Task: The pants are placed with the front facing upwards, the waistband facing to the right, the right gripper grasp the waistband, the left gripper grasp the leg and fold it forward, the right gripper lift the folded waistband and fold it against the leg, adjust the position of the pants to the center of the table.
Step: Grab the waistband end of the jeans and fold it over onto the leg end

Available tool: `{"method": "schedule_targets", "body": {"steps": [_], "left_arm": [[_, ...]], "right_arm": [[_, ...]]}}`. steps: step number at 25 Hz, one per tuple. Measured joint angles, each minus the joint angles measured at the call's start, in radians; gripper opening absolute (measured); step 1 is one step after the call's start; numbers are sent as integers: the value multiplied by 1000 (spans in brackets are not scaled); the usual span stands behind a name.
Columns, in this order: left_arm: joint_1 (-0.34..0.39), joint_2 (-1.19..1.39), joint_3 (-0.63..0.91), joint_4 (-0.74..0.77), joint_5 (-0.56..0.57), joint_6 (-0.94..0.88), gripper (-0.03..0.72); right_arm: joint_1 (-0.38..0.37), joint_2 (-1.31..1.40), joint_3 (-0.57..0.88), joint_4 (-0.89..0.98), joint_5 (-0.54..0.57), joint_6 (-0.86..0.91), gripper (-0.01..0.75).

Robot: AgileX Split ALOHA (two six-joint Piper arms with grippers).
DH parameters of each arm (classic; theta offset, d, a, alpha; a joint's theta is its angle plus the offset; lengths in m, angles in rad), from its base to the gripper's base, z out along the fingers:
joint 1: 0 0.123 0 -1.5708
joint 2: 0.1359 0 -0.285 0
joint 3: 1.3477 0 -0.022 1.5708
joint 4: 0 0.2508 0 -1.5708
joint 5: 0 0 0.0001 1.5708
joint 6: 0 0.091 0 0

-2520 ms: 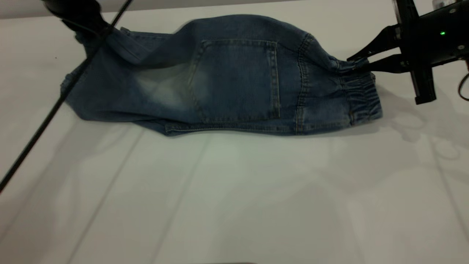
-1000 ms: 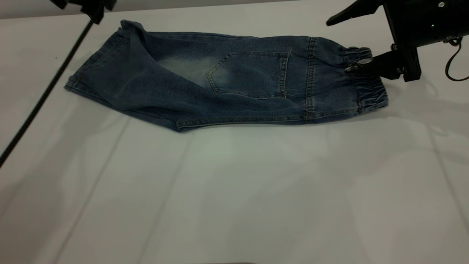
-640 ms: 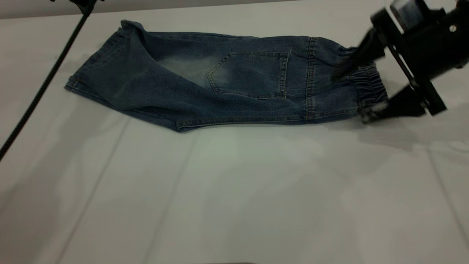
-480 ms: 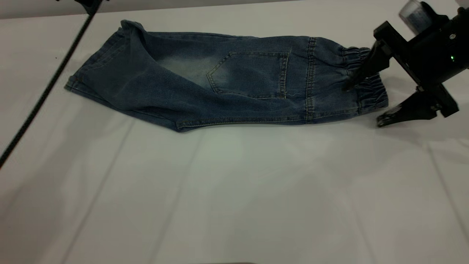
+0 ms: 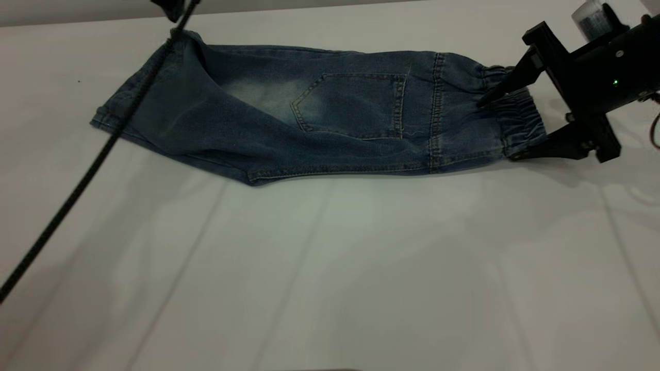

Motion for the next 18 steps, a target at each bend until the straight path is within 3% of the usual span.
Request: {"method": "schedule_targets", "body": {"steps": [2, 4, 6, 12, 18], "left_arm": [[-11, 0, 0, -3, 0, 0, 496], [-22, 0, 0, -17, -1, 0, 496], [-34, 5, 0, -48, -2, 0, 496], [-111, 70, 0, -204, 23, 72, 496], [-226, 153, 0, -348, 18, 204, 496]], "right_arm": [[0, 8, 0, 13, -3, -28, 403], [0, 11, 0, 36, -5, -76, 225], [0, 8, 0, 88, 7, -141, 102], [-5, -97, -3, 188, 26, -348, 83], [-7, -214, -66, 161, 32, -381, 83]]}}
